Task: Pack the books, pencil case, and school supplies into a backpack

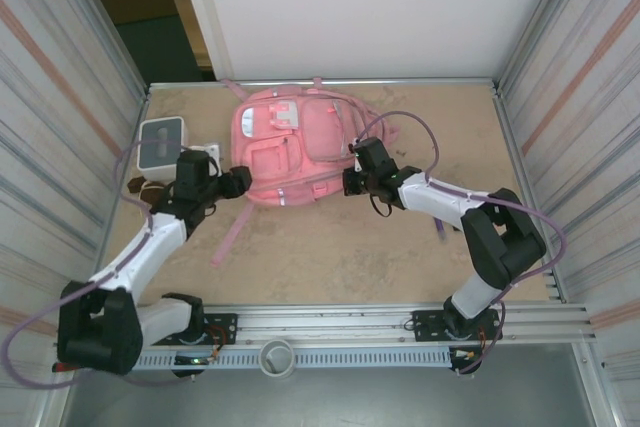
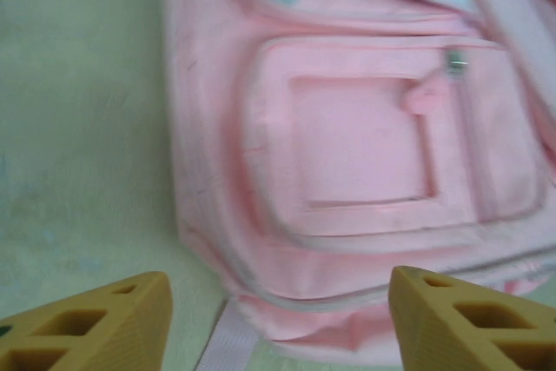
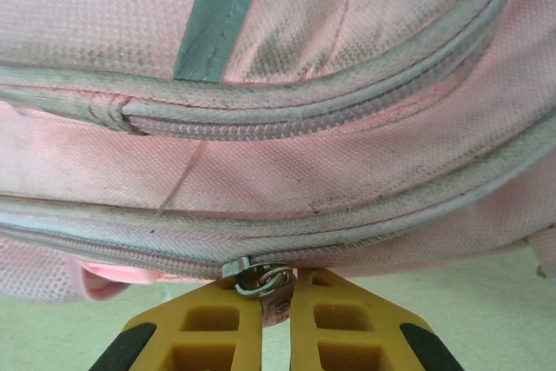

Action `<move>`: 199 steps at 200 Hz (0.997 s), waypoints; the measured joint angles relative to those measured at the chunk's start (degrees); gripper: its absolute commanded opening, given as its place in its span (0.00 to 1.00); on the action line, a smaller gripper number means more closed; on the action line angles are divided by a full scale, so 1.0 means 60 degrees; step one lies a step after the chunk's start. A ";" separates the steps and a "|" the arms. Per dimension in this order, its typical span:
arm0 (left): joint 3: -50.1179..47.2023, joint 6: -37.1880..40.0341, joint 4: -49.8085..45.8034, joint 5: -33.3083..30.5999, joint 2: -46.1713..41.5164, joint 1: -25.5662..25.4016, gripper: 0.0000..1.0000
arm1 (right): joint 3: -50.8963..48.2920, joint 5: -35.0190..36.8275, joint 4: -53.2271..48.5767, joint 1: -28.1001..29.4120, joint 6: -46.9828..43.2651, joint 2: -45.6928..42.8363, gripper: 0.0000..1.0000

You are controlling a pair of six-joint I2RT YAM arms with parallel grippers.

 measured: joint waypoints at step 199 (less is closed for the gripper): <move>0.2568 0.6481 0.2368 -0.3457 0.5439 -0.4921 0.28 | -0.0266 -0.1038 0.0211 -0.0062 0.0324 -0.0506 0.00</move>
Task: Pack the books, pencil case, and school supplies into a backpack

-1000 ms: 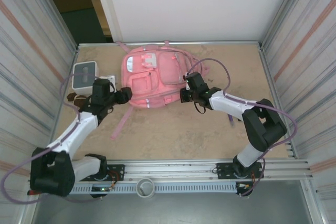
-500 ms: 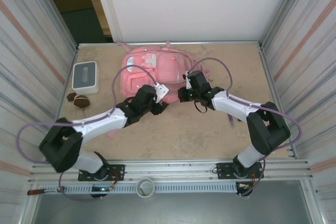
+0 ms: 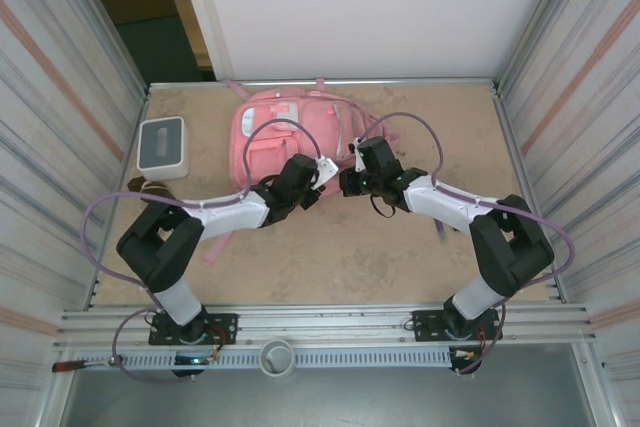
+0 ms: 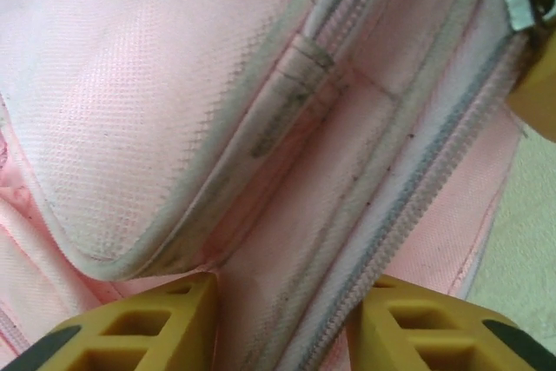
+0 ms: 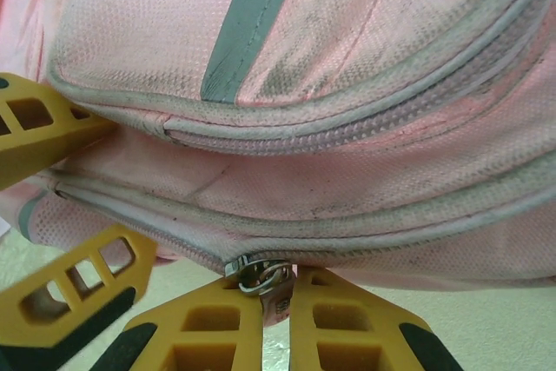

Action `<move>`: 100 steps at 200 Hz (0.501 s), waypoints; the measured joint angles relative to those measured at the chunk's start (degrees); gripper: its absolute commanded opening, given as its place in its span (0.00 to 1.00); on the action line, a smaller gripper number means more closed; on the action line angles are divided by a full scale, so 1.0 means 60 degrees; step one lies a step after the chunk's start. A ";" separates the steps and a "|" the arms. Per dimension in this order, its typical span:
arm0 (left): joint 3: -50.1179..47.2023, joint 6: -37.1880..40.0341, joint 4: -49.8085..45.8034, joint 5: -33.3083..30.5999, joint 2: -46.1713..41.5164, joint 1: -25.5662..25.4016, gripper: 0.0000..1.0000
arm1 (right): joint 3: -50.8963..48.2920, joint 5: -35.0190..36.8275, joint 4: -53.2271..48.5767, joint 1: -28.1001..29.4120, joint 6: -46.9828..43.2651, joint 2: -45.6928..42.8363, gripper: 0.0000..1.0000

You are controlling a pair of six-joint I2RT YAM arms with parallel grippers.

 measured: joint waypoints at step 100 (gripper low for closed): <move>-0.1592 0.0350 0.1730 0.3213 -0.1373 0.1024 0.00 | 0.0492 0.1005 -0.1042 0.0160 -0.0018 -0.0288 0.00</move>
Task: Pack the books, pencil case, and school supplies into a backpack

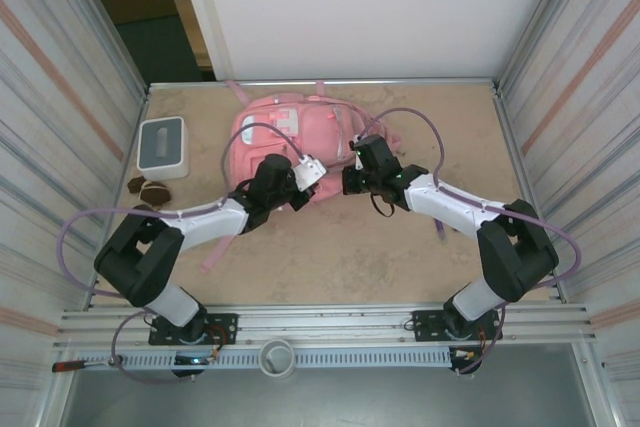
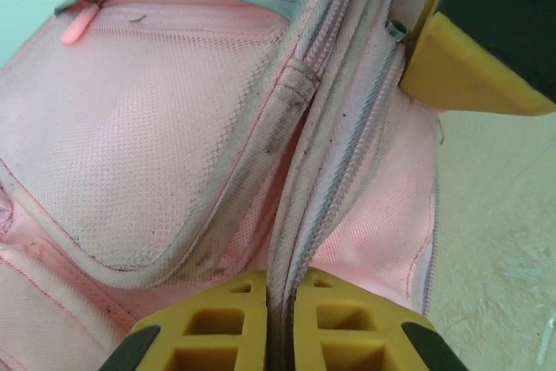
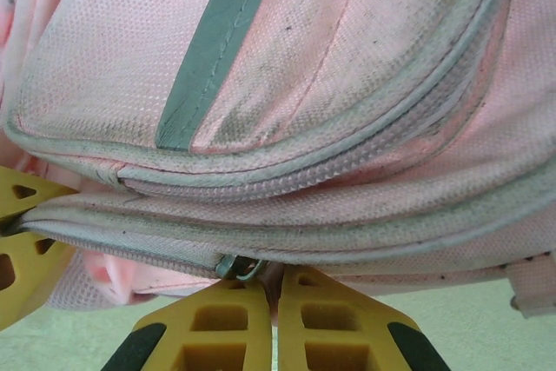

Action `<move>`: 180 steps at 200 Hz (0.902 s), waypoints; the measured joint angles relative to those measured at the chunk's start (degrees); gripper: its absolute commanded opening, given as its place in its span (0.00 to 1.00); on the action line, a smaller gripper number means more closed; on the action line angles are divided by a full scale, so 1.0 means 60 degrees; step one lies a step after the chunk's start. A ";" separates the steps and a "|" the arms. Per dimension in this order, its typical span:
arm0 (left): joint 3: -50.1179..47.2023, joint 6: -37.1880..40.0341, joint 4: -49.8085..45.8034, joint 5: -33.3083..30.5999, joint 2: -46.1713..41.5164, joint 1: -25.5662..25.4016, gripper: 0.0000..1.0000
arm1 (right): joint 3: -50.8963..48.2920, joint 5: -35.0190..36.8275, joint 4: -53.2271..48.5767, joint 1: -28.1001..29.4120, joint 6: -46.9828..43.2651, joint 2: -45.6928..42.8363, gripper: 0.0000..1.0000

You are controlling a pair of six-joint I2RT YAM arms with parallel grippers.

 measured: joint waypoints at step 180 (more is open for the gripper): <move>-0.0226 -0.0572 -0.0597 0.1330 -0.0379 0.0798 0.00 | -0.0736 -0.0321 0.0903 -0.0047 -0.0911 -0.0157 0.32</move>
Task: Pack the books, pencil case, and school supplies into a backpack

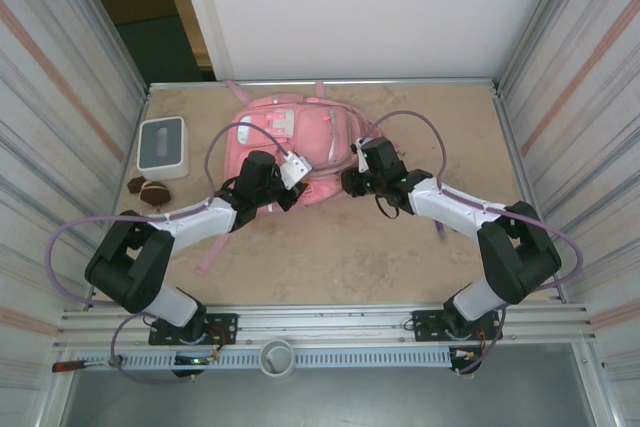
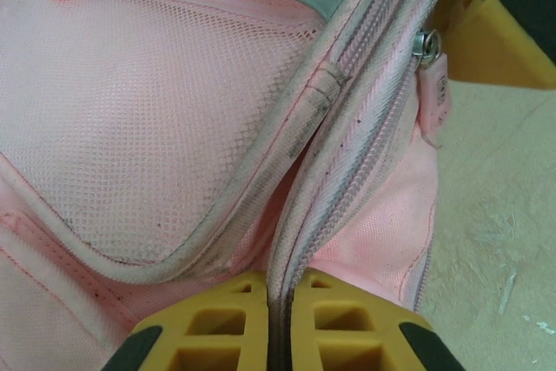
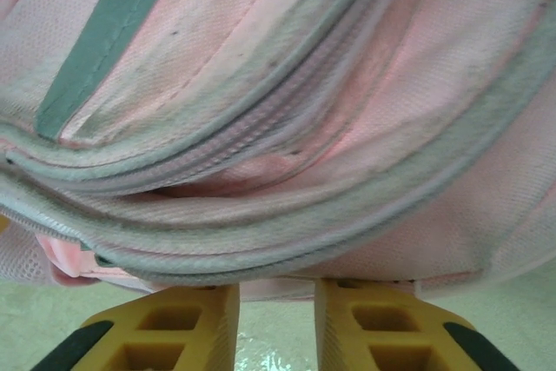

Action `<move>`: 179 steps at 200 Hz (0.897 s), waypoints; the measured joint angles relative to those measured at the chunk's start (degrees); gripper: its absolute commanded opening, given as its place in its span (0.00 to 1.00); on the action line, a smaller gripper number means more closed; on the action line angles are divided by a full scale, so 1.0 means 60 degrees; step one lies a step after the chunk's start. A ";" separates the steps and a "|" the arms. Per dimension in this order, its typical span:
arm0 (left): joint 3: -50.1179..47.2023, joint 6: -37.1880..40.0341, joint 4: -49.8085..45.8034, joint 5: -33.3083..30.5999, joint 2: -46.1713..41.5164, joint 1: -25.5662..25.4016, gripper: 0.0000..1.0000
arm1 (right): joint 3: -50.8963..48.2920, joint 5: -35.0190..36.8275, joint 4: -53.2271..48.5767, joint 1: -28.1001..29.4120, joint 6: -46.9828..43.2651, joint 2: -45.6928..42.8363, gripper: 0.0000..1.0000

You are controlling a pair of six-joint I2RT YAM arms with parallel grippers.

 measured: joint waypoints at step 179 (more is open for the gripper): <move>0.0157 -0.0168 -0.0295 0.0011 0.0000 0.0011 0.00 | -0.2605 -0.1384 0.3333 0.0029 -0.0186 -0.0627 0.45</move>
